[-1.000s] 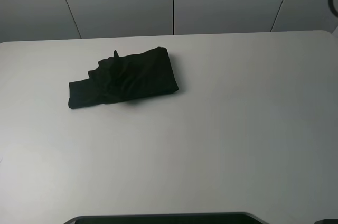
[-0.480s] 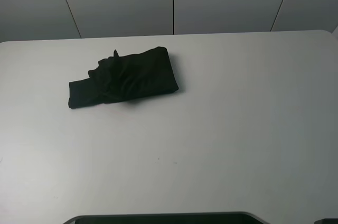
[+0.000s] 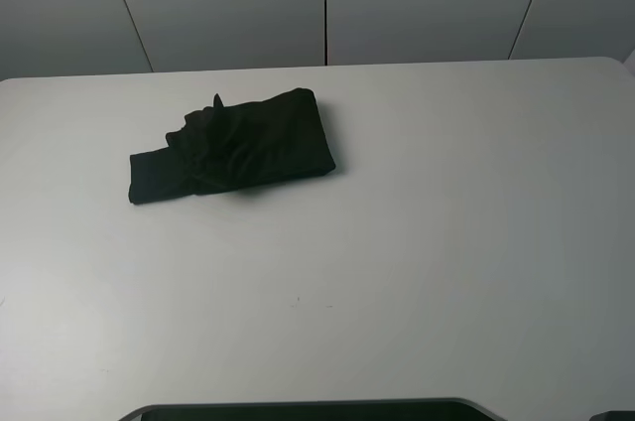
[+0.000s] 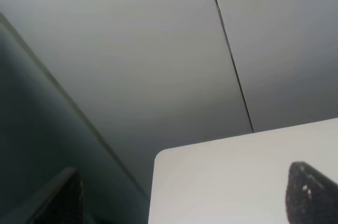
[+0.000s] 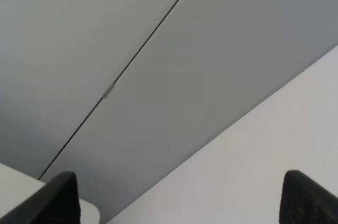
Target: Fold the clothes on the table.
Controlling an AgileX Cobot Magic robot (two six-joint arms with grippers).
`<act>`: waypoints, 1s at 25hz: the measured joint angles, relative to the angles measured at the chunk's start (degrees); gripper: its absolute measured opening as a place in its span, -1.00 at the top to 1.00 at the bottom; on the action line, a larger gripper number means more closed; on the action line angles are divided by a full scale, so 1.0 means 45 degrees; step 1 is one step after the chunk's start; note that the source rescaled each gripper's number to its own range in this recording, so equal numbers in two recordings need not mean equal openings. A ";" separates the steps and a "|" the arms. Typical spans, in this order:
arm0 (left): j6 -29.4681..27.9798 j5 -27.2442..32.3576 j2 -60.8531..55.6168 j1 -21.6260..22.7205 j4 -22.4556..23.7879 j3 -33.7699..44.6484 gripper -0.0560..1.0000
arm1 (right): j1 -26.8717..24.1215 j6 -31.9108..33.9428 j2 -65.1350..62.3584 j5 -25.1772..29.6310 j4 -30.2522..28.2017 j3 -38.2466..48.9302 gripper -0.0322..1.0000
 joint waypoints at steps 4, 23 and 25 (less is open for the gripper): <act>-0.0198 0.0595 -0.0826 0.0000 0.0388 0.0000 -1.00 | 0.0000 -0.1432 -0.1308 0.0024 -0.0030 0.0000 -0.70; -0.0245 0.1461 -0.6483 0.0000 0.1692 0.1065 -1.00 | -0.2998 -0.3617 -0.7221 0.0127 0.0563 -0.0057 -0.70; -0.0273 0.1461 -0.6986 0.0000 0.1692 0.1537 -1.00 | -0.3625 -0.3617 -0.7597 0.0127 0.1120 -0.0057 -0.70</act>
